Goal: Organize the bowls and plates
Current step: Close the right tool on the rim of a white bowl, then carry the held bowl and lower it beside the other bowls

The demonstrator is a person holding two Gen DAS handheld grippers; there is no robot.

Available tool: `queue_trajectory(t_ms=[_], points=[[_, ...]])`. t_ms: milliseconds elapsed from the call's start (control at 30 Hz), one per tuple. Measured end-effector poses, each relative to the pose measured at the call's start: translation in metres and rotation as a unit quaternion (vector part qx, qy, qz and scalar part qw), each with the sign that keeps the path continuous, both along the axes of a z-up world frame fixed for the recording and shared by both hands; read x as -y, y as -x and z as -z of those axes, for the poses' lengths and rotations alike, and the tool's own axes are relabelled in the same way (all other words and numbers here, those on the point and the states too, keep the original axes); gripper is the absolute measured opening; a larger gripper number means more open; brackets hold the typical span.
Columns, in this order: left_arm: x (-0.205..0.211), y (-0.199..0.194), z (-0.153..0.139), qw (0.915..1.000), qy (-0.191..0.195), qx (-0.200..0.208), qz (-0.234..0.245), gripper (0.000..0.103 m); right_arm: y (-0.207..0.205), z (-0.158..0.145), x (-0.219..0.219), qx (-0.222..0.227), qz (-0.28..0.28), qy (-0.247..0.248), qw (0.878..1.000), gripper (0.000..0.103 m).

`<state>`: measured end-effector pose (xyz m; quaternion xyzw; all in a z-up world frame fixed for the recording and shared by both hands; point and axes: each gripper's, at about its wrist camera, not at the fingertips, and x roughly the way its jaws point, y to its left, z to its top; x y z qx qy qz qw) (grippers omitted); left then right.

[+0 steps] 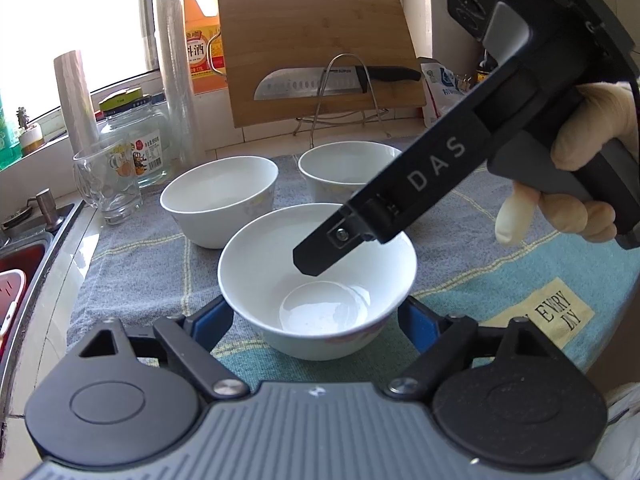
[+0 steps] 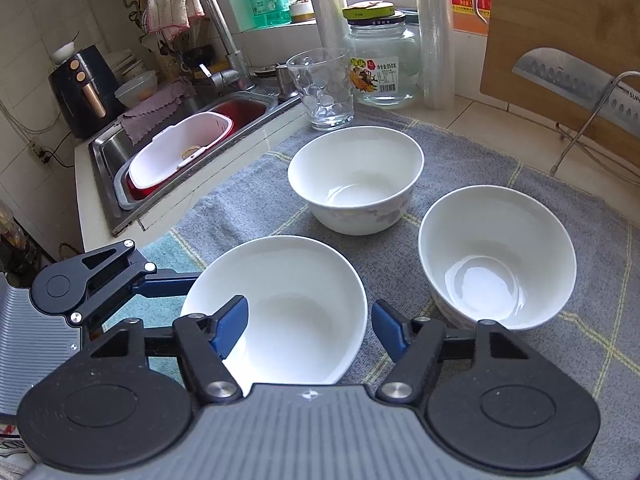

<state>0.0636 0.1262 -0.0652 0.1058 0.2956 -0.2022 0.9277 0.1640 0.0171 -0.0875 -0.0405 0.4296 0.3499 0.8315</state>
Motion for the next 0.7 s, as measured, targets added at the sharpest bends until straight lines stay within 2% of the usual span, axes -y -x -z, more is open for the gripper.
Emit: queue_trajectory(t_ms=[367, 700], points=[[0.0, -0.002, -0.001, 0.9999, 0.002, -0.011, 0.002, 0.089, -0.003, -0.001, -0.001, -0.016, -0.003, -0.013, 1.0, 0.071], [0.007, 0.005, -0.015, 0.9996, 0.0, -0.02, 0.02, 0.089, 0.013, -0.013, 0.015, -0.013, -0.001, -0.018, 1.0, 0.072]])
